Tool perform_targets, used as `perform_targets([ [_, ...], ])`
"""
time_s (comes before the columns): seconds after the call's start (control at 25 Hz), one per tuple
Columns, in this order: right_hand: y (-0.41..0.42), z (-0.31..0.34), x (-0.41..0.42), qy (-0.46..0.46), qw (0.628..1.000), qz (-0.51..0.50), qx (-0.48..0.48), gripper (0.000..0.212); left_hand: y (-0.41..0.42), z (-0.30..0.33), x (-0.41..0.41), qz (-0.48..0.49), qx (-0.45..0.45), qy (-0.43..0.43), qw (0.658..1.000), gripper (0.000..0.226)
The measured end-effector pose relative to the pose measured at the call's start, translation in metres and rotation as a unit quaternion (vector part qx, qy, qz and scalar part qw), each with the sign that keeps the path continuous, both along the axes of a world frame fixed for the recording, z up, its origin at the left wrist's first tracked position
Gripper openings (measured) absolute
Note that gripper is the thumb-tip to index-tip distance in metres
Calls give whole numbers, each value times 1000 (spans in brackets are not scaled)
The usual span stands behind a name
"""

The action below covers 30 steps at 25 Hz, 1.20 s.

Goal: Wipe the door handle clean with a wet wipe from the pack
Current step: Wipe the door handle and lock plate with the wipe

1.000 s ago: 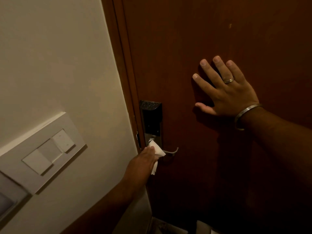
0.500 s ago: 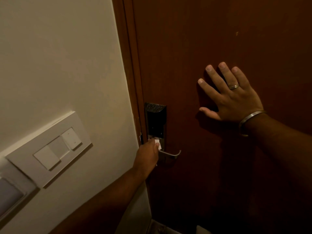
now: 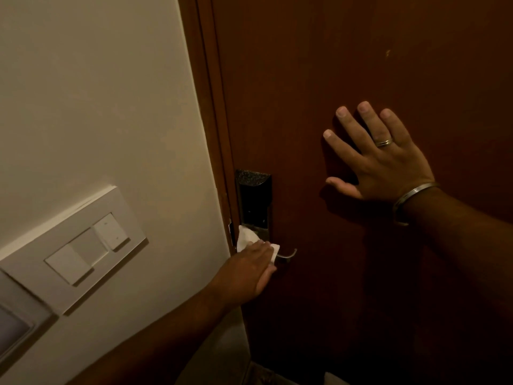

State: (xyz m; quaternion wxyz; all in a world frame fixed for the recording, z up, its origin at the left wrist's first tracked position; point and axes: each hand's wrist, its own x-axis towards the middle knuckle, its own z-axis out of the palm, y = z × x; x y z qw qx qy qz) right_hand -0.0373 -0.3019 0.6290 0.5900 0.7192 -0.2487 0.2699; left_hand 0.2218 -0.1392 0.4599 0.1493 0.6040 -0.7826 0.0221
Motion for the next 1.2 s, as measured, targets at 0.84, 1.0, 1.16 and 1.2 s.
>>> perform_targets([
  [0.84, 2, 0, 0, -2, 1000, 13, -3, 87, -26, 31, -13, 204, -31, 166, 964, 15],
  [1.0, 1, 0, 0, -2, 1000, 6, 2, 85, -4, 9, -28, 74, 22, 13, 997, 31],
  [1.16, 2, 1, -1, -2, 1000, 7, 6, 86, 4, 7, -19, -48, -49, -52, 996, 54],
  [1.2, 2, 0, -1, -2, 1000, 10, 7, 86, 2, 10, -5, -37, -63, -55, 996, 55],
])
